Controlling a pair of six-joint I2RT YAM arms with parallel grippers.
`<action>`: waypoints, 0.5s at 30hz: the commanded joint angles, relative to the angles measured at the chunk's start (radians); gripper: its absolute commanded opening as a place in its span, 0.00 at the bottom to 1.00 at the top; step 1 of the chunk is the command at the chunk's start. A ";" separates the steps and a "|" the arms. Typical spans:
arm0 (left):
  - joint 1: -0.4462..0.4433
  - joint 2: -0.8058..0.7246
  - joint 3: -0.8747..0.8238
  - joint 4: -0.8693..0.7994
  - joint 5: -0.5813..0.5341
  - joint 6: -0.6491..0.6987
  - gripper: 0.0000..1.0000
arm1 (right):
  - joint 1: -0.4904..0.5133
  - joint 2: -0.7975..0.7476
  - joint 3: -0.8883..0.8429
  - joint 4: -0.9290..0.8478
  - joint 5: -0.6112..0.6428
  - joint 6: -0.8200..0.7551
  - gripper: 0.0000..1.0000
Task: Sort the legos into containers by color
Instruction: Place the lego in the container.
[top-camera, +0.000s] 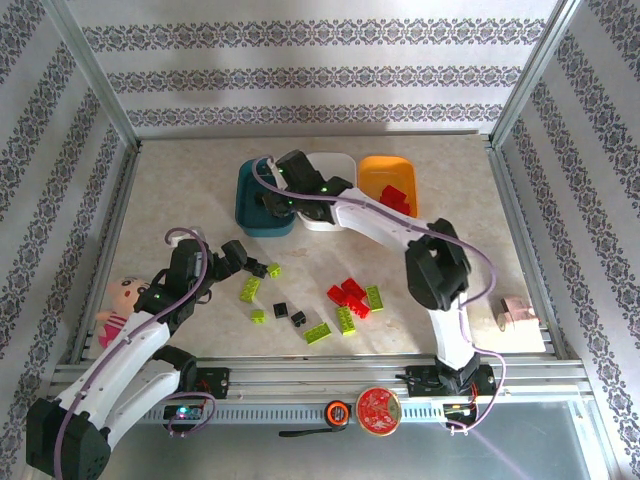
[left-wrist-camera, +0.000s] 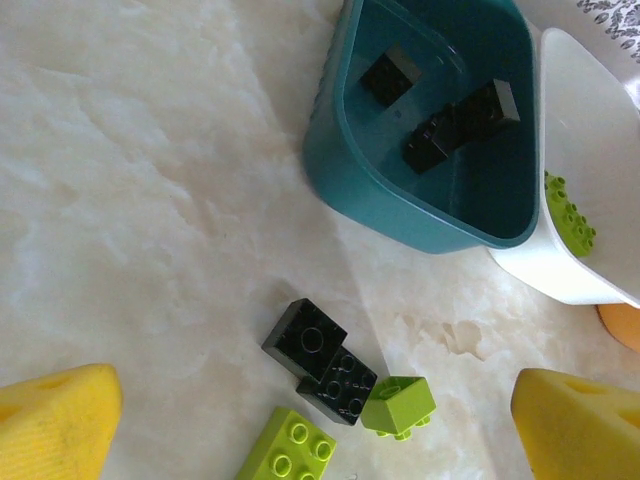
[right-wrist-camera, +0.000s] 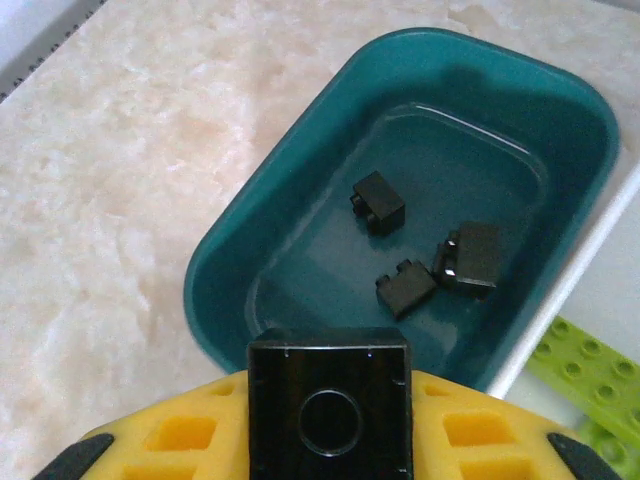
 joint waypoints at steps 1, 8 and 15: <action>0.010 0.013 0.006 -0.033 0.038 0.028 1.00 | -0.020 0.108 0.115 -0.101 0.010 0.021 0.34; 0.010 0.088 0.015 -0.049 0.122 0.057 0.99 | -0.026 0.214 0.294 -0.134 -0.006 0.012 0.76; -0.004 0.242 0.050 -0.018 0.158 0.101 0.90 | -0.011 0.106 0.179 -0.073 -0.008 0.007 0.82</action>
